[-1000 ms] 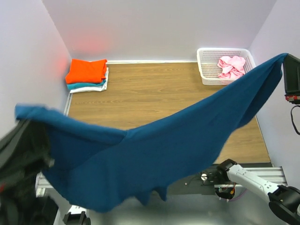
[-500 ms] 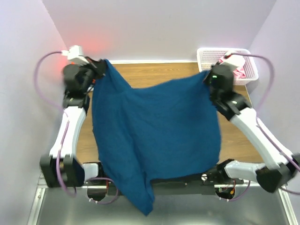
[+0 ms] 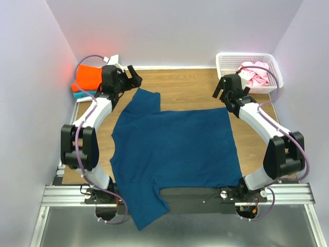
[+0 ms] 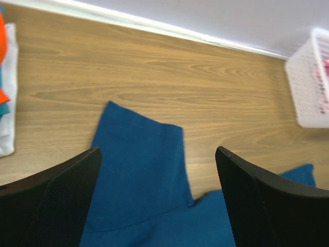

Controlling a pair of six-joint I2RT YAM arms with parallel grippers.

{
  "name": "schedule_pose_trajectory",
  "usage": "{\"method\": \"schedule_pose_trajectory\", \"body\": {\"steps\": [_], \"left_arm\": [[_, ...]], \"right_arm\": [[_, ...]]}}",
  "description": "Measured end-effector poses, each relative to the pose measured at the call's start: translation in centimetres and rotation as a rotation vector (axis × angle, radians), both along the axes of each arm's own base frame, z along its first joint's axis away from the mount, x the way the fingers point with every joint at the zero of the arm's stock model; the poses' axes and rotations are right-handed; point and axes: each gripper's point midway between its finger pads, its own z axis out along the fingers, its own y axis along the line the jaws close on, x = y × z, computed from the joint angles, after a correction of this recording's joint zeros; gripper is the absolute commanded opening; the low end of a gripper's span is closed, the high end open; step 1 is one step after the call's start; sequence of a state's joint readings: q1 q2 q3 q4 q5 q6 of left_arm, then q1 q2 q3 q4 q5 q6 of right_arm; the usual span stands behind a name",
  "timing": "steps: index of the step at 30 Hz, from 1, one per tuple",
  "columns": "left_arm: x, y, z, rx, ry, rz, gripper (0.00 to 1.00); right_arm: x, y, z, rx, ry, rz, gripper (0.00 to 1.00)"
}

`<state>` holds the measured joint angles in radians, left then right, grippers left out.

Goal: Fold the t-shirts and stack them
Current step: Flatten the tshirt out

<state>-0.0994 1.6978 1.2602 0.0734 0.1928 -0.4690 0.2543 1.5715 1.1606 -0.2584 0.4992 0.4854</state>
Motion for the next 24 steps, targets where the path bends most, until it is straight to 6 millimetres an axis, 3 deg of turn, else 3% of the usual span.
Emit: {"method": "schedule_pose_trajectory", "body": {"steps": [4, 8, 14, 24], "left_arm": [[-3.1, -1.9, 1.9, 0.010, -0.044, -0.026, 0.98], [-6.2, -2.3, 0.3, 0.017, -0.012, -0.023, 0.98], [-8.7, -1.1, -6.0, 0.052, 0.147, 0.018, 0.98], [-7.2, -1.6, -12.9, 0.084, 0.309, 0.010, 0.98]], "right_arm": [[-0.6, 1.0, 3.1, 0.057, -0.080, 0.061, 1.00], [-2.9, 1.8, 3.4, 0.113, -0.104, 0.119, 1.00], [-3.8, 3.6, -1.4, 0.160, 0.025, 0.200, 1.00], [-3.4, 4.6, -10.2, 0.149, 0.260, 0.230, 1.00]]}}
